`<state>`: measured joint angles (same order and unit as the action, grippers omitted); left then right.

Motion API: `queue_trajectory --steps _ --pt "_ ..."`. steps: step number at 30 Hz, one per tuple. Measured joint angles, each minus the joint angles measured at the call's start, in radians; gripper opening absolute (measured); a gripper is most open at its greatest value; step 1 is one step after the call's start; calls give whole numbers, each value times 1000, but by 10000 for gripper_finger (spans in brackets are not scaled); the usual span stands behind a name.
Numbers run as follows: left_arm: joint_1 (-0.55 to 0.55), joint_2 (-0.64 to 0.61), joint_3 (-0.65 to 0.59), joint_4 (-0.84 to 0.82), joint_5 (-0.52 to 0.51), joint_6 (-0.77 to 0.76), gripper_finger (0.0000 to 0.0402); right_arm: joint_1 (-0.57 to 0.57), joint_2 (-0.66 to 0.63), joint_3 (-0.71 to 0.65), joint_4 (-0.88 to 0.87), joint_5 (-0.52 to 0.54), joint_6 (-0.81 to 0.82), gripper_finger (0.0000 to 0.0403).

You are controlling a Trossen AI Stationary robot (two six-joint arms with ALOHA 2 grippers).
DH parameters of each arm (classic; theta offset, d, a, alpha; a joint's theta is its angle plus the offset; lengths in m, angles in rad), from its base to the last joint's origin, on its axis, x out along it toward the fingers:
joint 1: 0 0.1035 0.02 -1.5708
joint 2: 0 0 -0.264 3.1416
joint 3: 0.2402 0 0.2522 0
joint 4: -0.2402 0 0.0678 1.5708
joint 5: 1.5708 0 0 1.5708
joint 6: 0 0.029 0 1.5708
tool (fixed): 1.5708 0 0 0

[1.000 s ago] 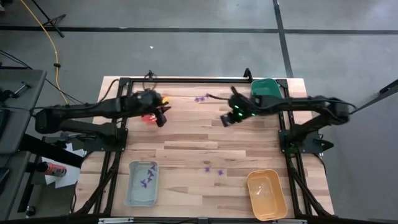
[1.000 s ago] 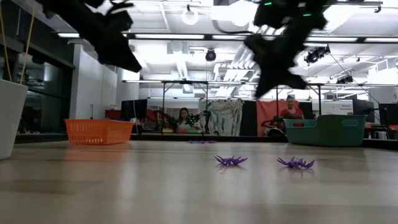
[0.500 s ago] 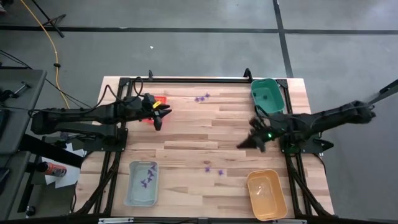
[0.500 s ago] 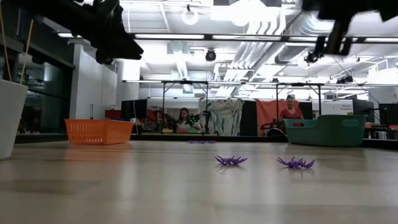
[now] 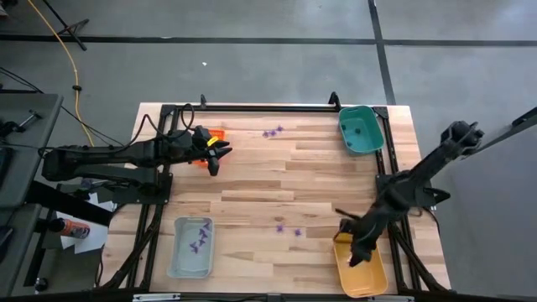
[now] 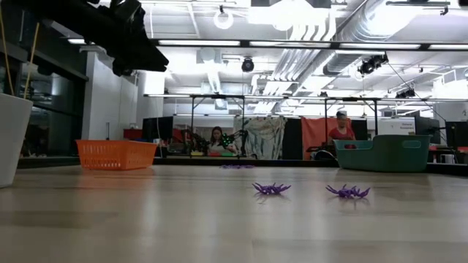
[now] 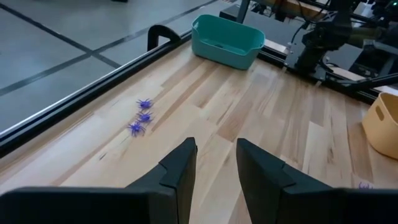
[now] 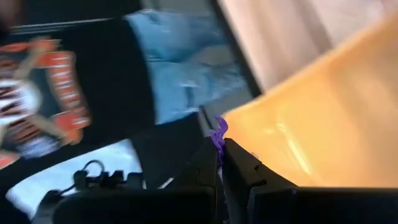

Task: Sort Halloween decoration
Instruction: Put the violet spider toy into the yellow bin

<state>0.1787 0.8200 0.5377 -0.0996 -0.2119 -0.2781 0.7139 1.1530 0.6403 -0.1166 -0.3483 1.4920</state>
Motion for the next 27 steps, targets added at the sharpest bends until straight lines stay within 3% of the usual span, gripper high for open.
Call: queue_trajectory --steps 7,13,22,27 --pt "0 0 0 -1 0 0 106 40 187 0 15 -12 64 0" --pt "0 0 0 -1 0 0 106 40 229 0 22 -11 135 9" --pt "0 0 0 -8 -1 -9 106 40 229 0 -10 -16 98 129" --pt "0 0 0 -9 0 -9 106 40 228 0 23 -144 81 173"
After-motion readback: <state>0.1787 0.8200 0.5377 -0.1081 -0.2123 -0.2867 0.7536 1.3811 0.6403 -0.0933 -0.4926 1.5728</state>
